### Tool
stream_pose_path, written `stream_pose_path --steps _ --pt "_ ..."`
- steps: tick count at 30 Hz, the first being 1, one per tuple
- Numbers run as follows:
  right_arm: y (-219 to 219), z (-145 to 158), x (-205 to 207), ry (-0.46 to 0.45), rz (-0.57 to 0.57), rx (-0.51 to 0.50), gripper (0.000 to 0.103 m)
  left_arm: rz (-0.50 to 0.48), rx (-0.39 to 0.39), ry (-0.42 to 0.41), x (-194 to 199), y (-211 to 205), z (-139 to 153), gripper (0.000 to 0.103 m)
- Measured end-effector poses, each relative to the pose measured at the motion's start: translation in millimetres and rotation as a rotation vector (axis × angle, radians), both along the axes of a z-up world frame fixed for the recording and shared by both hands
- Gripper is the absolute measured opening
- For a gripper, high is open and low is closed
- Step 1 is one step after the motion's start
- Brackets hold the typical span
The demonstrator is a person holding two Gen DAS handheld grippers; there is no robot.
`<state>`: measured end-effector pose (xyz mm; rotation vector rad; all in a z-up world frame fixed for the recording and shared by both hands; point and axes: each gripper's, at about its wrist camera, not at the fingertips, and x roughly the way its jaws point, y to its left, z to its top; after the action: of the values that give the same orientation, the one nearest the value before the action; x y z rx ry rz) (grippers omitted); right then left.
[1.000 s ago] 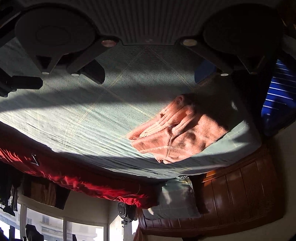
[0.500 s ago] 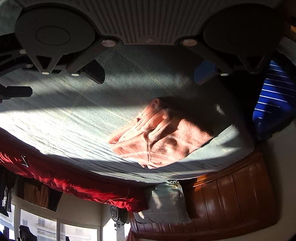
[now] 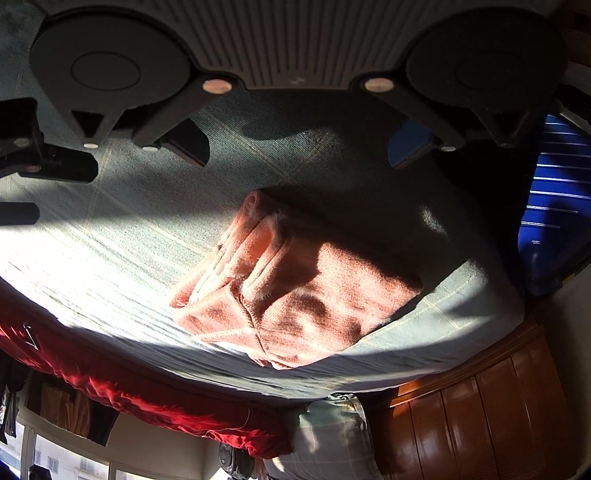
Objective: Fold clothes
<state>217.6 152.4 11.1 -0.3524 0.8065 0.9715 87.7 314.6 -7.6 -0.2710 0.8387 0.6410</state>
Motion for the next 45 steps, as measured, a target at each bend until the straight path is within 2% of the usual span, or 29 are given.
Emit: stream_pose_path --steps 9,45 --pt "28 2 -4 -0.018 0.051 -0.014 0.103 0.018 -0.047 0.0 -2 11 -5 0.102" --pt "45 2 -10 -0.037 0.106 -0.033 0.103 0.055 -0.085 -0.003 -2 22 -15 0.102"
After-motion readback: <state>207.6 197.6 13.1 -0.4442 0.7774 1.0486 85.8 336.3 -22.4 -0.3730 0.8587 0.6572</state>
